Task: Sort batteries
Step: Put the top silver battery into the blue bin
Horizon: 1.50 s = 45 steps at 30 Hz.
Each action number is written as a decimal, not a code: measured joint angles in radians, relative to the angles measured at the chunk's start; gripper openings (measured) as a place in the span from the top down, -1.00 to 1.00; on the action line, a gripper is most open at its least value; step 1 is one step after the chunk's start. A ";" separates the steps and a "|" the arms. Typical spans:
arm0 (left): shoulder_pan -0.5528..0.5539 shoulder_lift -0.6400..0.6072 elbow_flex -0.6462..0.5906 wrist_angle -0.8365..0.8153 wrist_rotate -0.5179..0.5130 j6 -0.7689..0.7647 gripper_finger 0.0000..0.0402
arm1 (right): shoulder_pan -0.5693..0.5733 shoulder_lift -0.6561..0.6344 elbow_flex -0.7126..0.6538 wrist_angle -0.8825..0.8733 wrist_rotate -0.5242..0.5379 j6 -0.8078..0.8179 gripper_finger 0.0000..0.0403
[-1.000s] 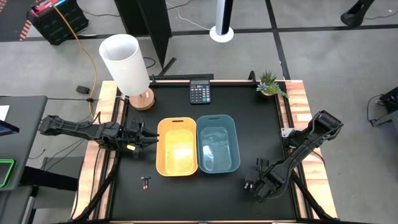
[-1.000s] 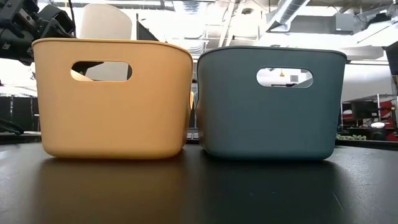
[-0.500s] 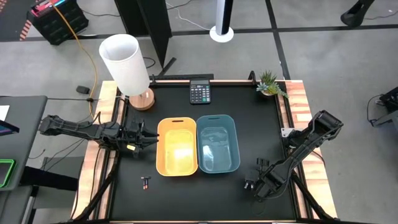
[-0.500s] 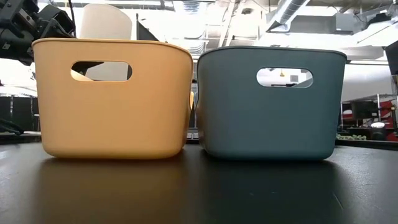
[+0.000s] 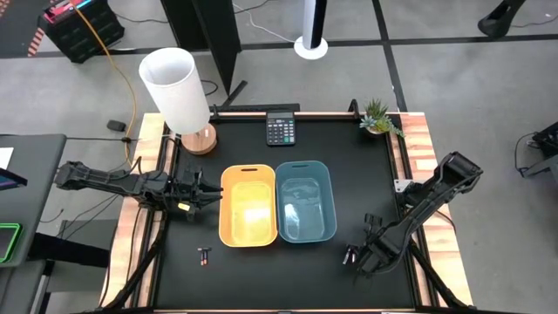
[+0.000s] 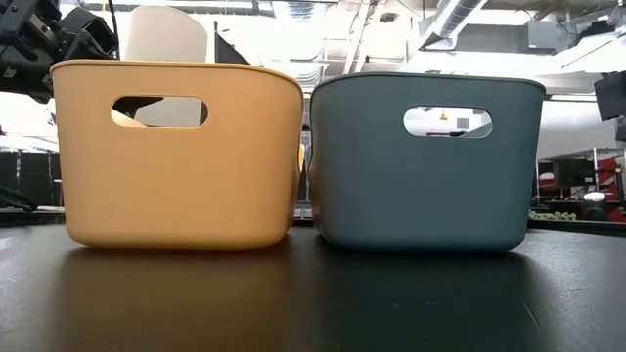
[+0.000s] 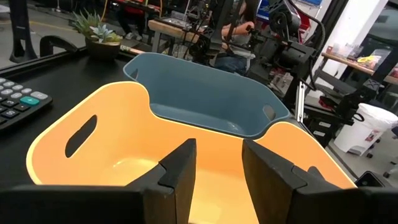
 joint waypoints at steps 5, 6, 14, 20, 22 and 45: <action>0.000 0.000 0.000 0.000 0.000 0.000 0.38 | 0.000 -0.070 0.002 -0.056 0.017 -0.004 0.71; 0.000 0.000 0.000 0.000 0.000 0.000 0.38 | 0.001 -0.090 0.002 -0.064 0.022 -0.007 0.71; 0.000 0.000 0.000 0.001 0.000 -0.003 0.38 | 0.001 -0.291 0.003 -0.039 0.078 -0.088 0.71; 0.000 0.000 0.000 0.002 0.000 -0.016 0.38 | -0.034 -0.453 0.008 0.101 0.155 -0.259 0.71; 0.000 0.000 0.000 0.003 0.000 -0.020 0.38 | -0.068 -0.488 0.024 0.157 0.196 -0.347 0.71; 0.000 0.000 0.000 0.010 0.019 -0.050 0.38 | -0.434 -0.286 0.190 0.308 0.123 -0.833 -0.19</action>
